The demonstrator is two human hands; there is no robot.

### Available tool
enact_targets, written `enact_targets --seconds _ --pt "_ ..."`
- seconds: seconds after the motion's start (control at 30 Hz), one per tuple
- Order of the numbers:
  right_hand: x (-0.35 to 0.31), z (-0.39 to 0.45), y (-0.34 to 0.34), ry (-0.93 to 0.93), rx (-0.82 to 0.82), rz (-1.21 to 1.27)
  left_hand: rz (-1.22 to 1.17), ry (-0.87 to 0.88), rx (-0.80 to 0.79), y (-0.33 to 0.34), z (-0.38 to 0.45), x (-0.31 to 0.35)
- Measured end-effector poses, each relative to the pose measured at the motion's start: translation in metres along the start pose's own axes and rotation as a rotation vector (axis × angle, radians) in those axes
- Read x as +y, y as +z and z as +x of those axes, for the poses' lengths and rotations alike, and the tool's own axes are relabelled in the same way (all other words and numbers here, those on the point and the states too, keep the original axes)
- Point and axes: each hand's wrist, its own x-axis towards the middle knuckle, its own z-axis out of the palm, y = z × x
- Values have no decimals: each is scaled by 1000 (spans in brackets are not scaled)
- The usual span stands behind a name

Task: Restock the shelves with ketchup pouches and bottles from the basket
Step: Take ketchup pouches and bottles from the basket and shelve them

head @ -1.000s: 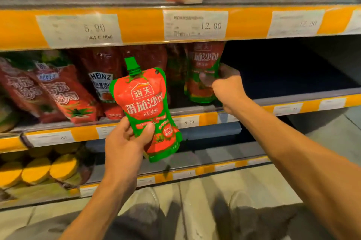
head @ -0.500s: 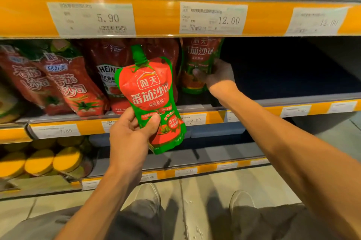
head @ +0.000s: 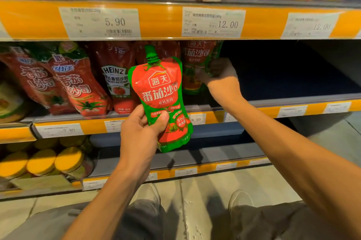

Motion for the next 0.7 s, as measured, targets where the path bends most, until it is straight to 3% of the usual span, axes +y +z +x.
enact_targets --seconds 0.07,0.23,0.33,0.43,0.7 --pt "0 -25 -17 -31 7 139 29 -2 -12 2 0 -2" --pt "12 -93 -60 2 -470 261 87 -24 -50 15 -5 -5" --pt "16 -107 -66 64 -581 251 87 -44 -104 25 -9 -6" --pt "17 -109 -67 40 -558 222 87 -30 -149 39 -13 -5" --pt "31 -88 -92 29 -214 215 219 98 -282 83 8 2"
